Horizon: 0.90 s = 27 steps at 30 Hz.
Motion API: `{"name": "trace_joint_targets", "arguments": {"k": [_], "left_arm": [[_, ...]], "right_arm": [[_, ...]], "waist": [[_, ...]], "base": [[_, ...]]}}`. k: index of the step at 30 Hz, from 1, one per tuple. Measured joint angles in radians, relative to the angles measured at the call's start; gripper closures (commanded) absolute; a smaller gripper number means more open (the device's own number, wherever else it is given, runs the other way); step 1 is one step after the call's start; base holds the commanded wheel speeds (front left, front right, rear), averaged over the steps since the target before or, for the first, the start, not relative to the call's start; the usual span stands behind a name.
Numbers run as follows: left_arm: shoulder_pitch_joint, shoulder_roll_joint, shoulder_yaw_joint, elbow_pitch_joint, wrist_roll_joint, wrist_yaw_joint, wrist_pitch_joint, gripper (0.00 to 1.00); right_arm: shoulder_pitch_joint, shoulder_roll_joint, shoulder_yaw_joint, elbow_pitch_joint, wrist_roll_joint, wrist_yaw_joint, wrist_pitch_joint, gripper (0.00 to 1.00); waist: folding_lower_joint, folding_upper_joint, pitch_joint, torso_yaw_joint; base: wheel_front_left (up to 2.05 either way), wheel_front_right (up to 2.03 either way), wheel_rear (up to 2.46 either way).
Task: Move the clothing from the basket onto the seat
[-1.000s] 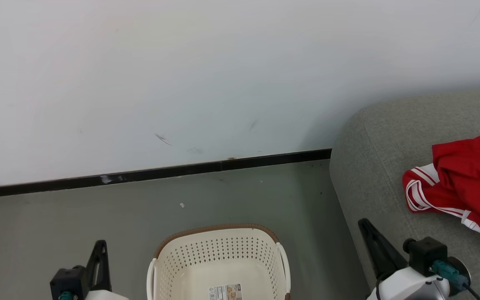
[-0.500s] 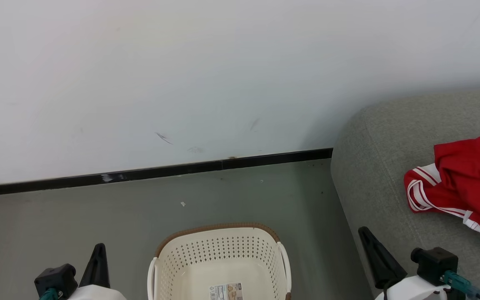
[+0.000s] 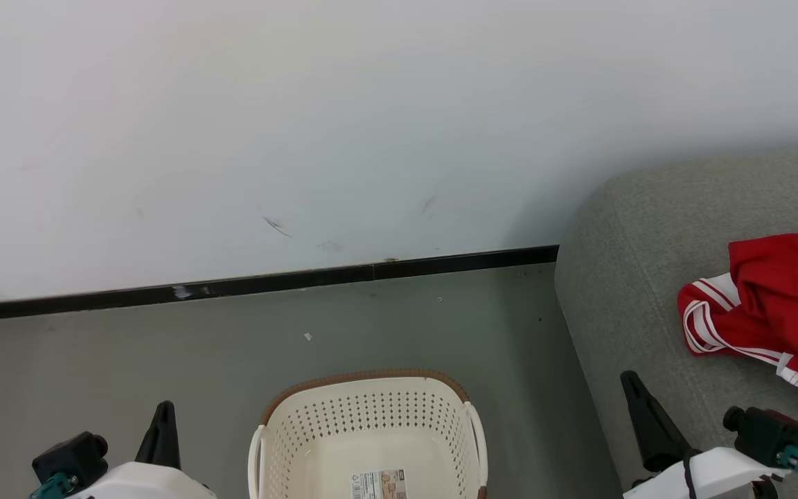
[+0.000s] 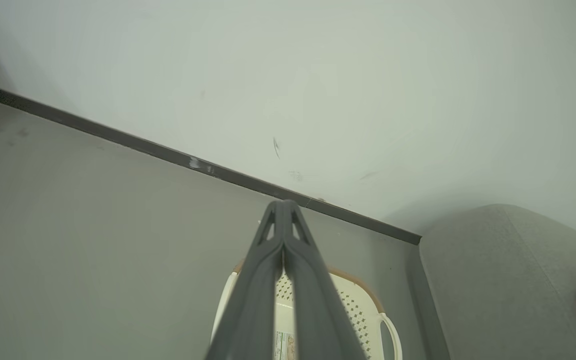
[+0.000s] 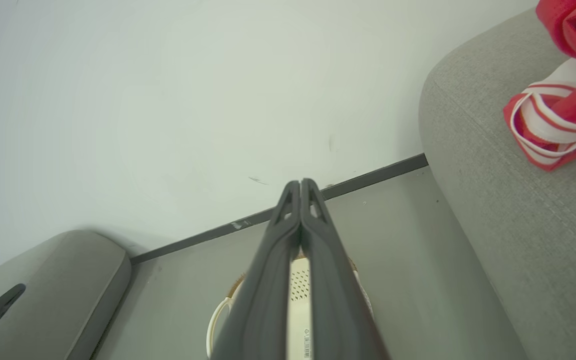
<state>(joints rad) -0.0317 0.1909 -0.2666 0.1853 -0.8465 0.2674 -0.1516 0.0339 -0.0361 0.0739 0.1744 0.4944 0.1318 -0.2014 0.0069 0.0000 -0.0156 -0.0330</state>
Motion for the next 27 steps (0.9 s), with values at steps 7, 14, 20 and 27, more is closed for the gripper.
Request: {"name": "trace_joint_targets", "arguments": {"k": [7,14,20,27], "left_arm": [[0.0,-0.01,0.027,-0.003,-0.063,-0.026,0.021,1.0],[0.0,-0.028,0.059,-0.004,-0.136,-0.058,0.046,1.0],[0.0,-0.036,0.086,-0.004,-0.2,-0.084,0.067,1.0],[0.0,-0.052,0.119,-0.004,-0.275,-0.114,0.089,1.0]], "right_arm": [[-0.001,-0.009,-0.009,0.003,0.103,0.0,0.019,1.0],[-0.003,-0.022,-0.021,0.01,0.223,0.0,0.044,1.0],[-0.007,-0.029,-0.026,0.024,0.325,-0.001,0.062,1.0],[-0.024,-0.039,-0.03,0.031,0.443,-0.001,0.08,1.0]], "waist": [[0.0017,0.0,-0.002,0.003],[0.002,0.0,-0.002,0.006],[0.0,0.0,-0.001,0.009],[-0.0031,0.0,0.002,0.012]], "base": [[0.0,0.0,0.0],[0.0,0.0,0.0],[0.0,0.0,0.0],[0.0,0.0,0.0]]}}
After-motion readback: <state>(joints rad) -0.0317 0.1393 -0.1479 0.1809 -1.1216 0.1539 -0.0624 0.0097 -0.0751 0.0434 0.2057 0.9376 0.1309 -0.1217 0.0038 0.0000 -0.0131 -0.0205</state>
